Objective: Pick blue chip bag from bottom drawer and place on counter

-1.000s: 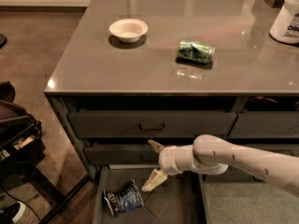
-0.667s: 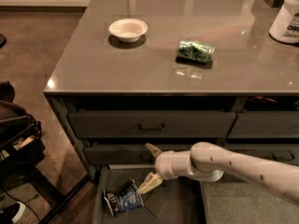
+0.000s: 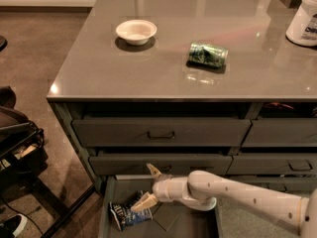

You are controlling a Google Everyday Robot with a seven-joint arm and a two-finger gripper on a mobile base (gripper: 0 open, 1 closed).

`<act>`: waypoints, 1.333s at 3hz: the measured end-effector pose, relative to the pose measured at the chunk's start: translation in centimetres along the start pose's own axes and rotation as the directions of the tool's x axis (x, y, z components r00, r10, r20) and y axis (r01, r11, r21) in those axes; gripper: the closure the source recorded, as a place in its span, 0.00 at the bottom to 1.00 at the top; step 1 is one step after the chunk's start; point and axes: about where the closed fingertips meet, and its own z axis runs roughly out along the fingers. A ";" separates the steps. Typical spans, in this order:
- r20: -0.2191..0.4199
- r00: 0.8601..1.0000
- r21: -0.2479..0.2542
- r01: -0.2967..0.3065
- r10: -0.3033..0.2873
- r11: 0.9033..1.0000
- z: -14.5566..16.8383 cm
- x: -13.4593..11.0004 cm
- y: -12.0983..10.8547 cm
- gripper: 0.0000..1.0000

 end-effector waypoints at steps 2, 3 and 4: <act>-0.016 0.994 -0.030 -0.107 0.107 0.994 6.7 5.9 1.3 0.00; -0.017 0.994 -0.031 -0.108 0.108 0.994 6.8 5.9 1.4 0.00; -0.029 0.984 -0.018 -0.178 0.178 0.984 7.8 8.3 1.5 0.00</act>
Offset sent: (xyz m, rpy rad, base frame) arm 0.0003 0.0367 -0.0875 0.0353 0.1298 -0.0185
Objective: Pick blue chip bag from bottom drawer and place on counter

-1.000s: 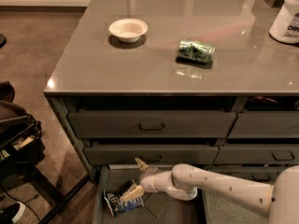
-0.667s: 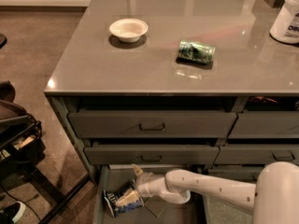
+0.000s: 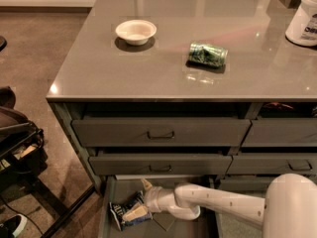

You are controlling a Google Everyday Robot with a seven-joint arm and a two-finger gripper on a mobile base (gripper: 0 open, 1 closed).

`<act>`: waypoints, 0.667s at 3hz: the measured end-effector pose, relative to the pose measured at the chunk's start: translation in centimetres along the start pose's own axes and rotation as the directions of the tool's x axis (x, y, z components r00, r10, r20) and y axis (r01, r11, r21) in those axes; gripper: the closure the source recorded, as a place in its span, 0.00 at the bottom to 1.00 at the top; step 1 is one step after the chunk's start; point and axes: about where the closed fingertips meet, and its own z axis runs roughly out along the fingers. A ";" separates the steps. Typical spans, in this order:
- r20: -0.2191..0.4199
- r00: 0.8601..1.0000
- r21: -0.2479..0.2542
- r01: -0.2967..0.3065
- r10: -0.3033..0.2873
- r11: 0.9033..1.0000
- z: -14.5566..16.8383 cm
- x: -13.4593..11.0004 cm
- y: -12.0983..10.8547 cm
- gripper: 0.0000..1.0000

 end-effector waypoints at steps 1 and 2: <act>-0.026 0.998 0.033 -0.051 0.052 0.998 1.6 5.2 -0.7 0.00; -0.074 0.992 0.047 -0.102 0.106 0.994 3.2 10.4 -0.6 0.00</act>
Offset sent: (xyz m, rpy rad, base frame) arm -0.0282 -0.0238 -0.1720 -0.1058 0.1715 -0.1073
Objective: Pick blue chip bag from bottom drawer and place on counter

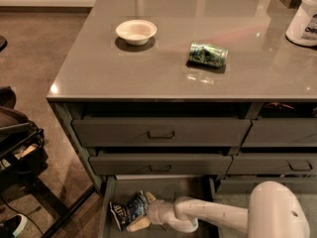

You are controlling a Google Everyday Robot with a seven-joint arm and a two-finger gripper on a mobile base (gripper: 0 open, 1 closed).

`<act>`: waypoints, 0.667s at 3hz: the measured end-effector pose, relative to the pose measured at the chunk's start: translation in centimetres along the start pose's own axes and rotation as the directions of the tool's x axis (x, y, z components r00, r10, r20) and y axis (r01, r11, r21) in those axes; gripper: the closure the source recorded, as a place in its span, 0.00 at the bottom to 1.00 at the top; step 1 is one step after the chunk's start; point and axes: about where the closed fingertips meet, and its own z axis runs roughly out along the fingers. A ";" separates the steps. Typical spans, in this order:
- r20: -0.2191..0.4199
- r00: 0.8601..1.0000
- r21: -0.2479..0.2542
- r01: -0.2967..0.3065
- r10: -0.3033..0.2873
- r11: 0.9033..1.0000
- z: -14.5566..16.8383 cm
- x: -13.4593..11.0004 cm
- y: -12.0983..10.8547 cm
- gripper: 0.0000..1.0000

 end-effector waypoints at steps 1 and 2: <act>-0.052 0.998 0.028 -0.033 0.035 0.999 1.7 3.3 0.1 0.00; -0.072 0.996 0.102 -0.050 0.058 0.993 3.7 5.2 -0.9 0.00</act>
Offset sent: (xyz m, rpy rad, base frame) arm 0.0099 0.0078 -0.0978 -0.1488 0.0269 -0.1910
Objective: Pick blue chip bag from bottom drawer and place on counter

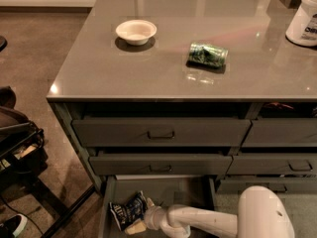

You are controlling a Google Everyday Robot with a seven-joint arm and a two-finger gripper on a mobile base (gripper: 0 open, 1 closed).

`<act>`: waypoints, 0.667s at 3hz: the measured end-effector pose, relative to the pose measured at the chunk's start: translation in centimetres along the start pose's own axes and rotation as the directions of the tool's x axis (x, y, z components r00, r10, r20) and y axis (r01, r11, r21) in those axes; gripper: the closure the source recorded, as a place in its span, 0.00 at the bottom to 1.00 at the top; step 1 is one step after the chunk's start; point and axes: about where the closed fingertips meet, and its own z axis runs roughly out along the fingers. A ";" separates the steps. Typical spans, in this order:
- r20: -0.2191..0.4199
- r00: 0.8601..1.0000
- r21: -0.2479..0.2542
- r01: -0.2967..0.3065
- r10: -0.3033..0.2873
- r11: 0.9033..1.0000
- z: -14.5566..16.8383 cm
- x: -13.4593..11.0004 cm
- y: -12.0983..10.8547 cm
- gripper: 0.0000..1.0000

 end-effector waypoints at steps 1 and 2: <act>-0.008 1.000 0.023 -0.004 0.004 1.000 2.4 0.3 -2.0 0.19; -0.003 1.000 0.035 -0.001 0.001 0.999 2.6 -0.1 -2.9 0.41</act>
Offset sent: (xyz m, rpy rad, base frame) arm 0.0201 0.0047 -0.0187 -0.0169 -0.0017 -0.0188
